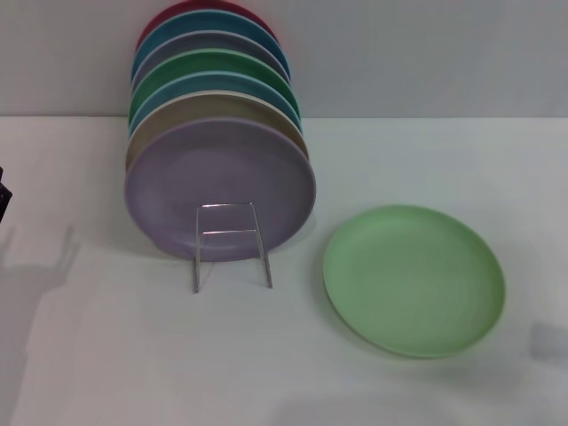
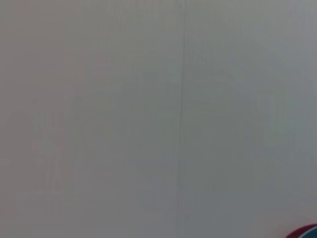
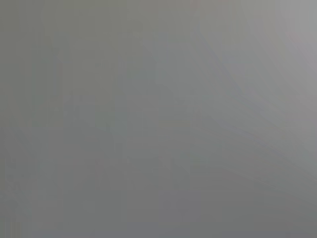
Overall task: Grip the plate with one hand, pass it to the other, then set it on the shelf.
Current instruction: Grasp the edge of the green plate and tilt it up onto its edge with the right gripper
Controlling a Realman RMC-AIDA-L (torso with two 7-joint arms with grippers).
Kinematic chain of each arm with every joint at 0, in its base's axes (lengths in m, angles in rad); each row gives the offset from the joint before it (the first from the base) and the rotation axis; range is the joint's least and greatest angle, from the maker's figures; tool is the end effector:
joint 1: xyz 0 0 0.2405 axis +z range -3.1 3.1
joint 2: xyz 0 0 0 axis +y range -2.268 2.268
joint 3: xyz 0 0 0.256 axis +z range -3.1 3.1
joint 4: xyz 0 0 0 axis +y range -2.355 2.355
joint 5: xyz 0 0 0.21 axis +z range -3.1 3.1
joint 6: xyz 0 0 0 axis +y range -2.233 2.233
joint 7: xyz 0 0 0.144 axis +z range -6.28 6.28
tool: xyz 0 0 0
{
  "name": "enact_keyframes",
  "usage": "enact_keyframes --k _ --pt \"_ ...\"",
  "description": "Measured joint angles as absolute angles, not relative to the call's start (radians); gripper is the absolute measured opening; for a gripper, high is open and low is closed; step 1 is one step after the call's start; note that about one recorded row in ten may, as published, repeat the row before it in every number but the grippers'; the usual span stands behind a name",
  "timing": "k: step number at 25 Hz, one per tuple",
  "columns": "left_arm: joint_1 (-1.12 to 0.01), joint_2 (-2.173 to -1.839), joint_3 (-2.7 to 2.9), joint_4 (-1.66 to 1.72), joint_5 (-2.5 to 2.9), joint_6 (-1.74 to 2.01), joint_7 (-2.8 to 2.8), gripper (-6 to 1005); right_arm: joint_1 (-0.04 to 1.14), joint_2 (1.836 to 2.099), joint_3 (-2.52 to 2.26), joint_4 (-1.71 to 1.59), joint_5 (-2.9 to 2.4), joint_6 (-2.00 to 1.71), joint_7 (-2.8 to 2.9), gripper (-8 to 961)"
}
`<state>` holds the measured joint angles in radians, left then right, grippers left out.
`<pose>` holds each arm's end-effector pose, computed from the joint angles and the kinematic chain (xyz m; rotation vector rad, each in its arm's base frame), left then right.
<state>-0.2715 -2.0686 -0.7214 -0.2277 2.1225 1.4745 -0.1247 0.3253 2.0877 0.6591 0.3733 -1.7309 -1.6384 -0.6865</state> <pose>-0.3348 0.2732 0.0114 -1.4051 -0.4376 -0.8487 0.3091 0.2836 0.0366 -1.0532 0.0294 0.3361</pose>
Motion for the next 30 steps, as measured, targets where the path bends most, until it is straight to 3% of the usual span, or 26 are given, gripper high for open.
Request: enact_keyframes --k 12,16,18,19,23,26,27,28,30 --pt "-0.284 -2.065 -0.728 -0.23 2.124 1.486 -0.163 834 0.34 2.071 0.705 0.699 -1.667 -1.251 -0.647 523" --pt "-0.277 -2.07 -0.749 -0.232 2.123 1.495 -0.181 834 0.316 2.032 0.733 0.801 -1.684 -1.112 -0.641 523" --pt "-0.276 -2.073 -0.746 -0.234 2.123 1.496 -0.181 834 0.281 1.99 0.749 0.897 -1.713 -1.007 -0.637 523" --pt "-0.276 -2.073 -0.746 -0.234 2.123 1.496 -0.181 834 0.281 1.99 0.749 0.897 -1.713 -1.007 -0.637 523" --pt "-0.264 -2.075 -0.739 -0.256 2.123 1.494 -0.182 834 0.199 1.948 0.887 1.065 -1.813 -0.721 -0.646 524" --pt "-0.26 -2.075 -0.739 -0.262 2.123 1.494 -0.182 834 0.158 1.955 1.0 1.124 -1.888 -0.541 -0.649 524" --pt "-0.258 -2.075 -0.738 -0.266 2.124 1.495 -0.182 834 0.143 1.964 1.06 1.149 -1.923 -0.455 -0.649 525" --pt "-0.257 -2.075 -0.738 -0.268 2.124 1.495 -0.182 834 0.115 1.992 1.203 1.2 -2.0 -0.267 -0.65 525" --pt "-0.255 -2.075 -0.736 -0.272 2.127 1.495 -0.182 834 0.108 2.006 1.267 1.221 -2.041 -0.173 -0.65 525"
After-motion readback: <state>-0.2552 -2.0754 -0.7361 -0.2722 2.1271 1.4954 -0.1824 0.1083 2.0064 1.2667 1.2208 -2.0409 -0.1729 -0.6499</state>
